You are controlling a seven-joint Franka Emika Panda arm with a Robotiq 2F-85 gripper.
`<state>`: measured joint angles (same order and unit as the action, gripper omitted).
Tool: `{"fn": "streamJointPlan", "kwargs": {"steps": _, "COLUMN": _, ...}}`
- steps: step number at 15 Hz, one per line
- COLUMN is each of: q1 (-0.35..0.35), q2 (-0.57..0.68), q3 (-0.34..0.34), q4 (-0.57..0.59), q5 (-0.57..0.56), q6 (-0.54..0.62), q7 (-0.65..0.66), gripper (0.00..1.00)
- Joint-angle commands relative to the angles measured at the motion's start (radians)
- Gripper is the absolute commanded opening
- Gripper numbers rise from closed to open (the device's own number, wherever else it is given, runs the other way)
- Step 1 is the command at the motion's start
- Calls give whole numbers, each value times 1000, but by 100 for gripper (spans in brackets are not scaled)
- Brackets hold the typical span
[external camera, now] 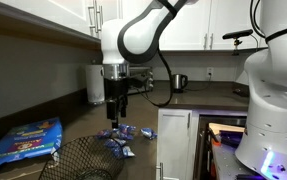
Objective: Remove the sachet from the black basket and put it on the countertop
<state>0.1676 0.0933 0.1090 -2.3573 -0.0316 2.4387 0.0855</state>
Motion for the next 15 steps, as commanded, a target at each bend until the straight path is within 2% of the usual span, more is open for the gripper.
{"fn": "streamJointPlan", "kwargs": {"steps": 1, "q1": 7, "q2": -87, "q3": 21, "q4": -12, "q5": -28, "q6": -100, "q7": 35, "gripper": 100}}
{"fn": "streamJointPlan", "kwargs": {"steps": 10, "q1": 38, "q2": -199, "q3": 80, "q4": -36, "q5": 135, "q6": -296, "q7": -61, "gripper": 100}}
{"fn": "streamJointPlan", "kwargs": {"steps": 15, "q1": 49, "q2": -227, "q3": 88, "q4": -37, "q5": 163, "q6": -351, "q7": -67, "gripper": 100}}
